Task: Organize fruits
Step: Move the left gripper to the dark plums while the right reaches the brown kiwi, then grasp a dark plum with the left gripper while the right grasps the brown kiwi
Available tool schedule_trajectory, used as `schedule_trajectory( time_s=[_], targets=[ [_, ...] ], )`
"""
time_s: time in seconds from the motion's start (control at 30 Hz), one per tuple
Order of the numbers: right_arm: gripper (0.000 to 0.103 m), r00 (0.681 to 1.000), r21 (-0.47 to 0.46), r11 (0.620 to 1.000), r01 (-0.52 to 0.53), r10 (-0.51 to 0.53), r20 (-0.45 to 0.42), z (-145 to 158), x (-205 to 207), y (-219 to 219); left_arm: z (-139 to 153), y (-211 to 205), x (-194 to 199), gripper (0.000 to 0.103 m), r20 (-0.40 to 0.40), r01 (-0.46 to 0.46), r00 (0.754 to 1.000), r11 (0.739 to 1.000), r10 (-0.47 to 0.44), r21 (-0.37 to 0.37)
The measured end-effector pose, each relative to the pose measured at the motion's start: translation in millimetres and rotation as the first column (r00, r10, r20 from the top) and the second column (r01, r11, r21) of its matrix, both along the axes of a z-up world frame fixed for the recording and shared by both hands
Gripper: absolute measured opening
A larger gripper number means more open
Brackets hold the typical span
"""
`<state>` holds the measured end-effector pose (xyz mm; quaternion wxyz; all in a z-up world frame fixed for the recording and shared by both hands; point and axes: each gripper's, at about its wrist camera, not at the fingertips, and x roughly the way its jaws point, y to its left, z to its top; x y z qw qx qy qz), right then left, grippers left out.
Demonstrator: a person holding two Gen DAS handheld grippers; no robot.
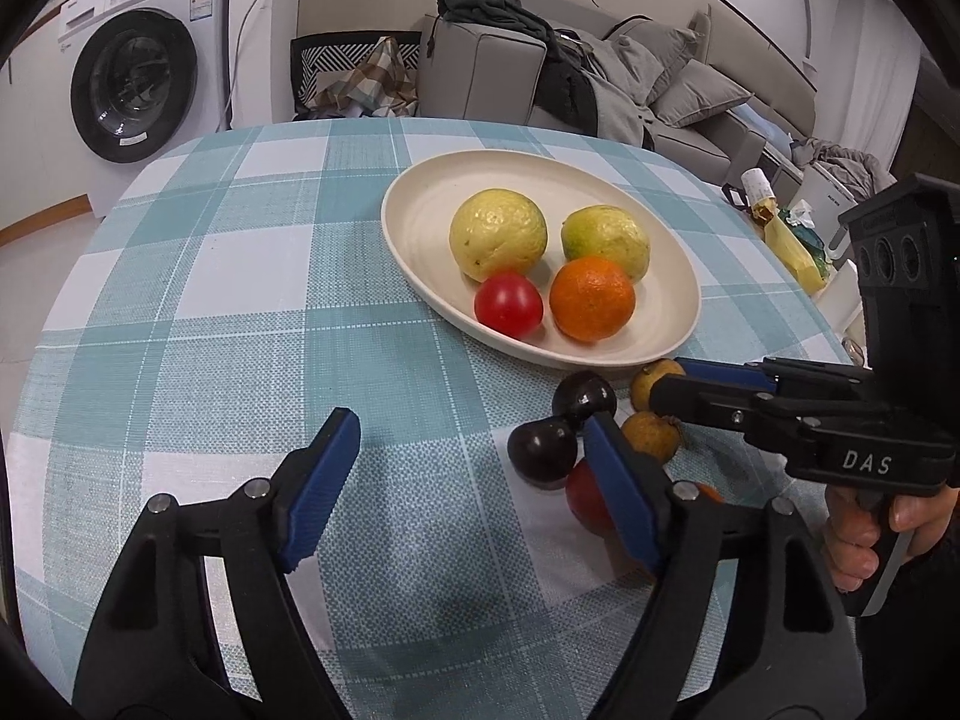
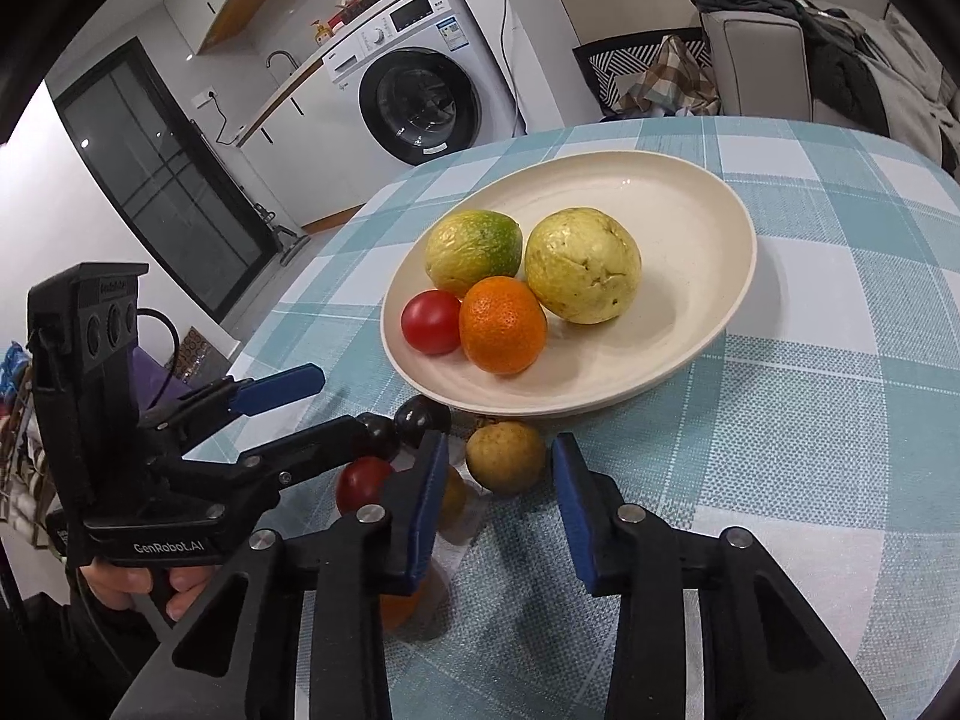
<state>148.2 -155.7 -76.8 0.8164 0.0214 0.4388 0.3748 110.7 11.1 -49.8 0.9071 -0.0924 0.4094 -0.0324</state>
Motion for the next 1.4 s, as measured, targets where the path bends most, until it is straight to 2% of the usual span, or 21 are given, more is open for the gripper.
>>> schedule_trajectory(
  time_s=[0.17, 0.63, 0.77, 0.87, 1.13, 1.23, 1.4],
  targets=[
    [0.029, 1.000, 0.008, 1.000, 0.003, -0.003, -0.007, -0.5, 0.2, -1.2, 1.5, -0.2, -2.3, 0.076, 0.004, 0.007, 1.000, 1.000, -0.007, -0.003],
    [0.029, 0.999, 0.004, 1.000, 0.005, -0.005, 0.037, 7.5, -8.9, -12.3, 4.8, -8.2, -10.2, 0.076, 0.010, 0.055, 0.998, 0.998, -0.055, 0.001],
    [0.029, 0.999, 0.002, 1.000, 0.011, -0.011, 0.040, 7.8, -8.5, -12.5, 2.2, -4.2, -4.7, 0.065, 0.002, 0.035, 0.999, 0.999, -0.035, -0.027],
    [0.029, 0.999, 0.003, 1.000, 0.012, -0.012, 0.040, 8.2, -9.1, -13.2, -1.3, -1.7, 0.3, 0.052, -0.015, 0.032, 0.999, 0.998, -0.033, -0.046],
    [0.029, 0.999, 0.001, 1.000, 0.011, -0.011, 0.045, 9.0, -10.8, -12.8, -3.2, -4.7, 2.9, 0.033, -0.015, 0.075, 0.997, 0.993, -0.077, -0.094],
    [0.029, 0.999, 0.000, 1.000, 0.009, -0.009, 0.046, 9.4, -11.2, -12.7, -3.3, -4.7, 3.7, 0.020, -0.014, 0.099, 0.995, 0.986, -0.102, -0.137],
    [0.029, 0.999, 0.003, 1.000, 0.016, -0.016, 0.047, 10.2, -11.0, -13.7, -1.4, -2.9, 2.7, 0.019, -0.013, 0.098, 0.995, 0.984, -0.101, -0.149]
  ],
)
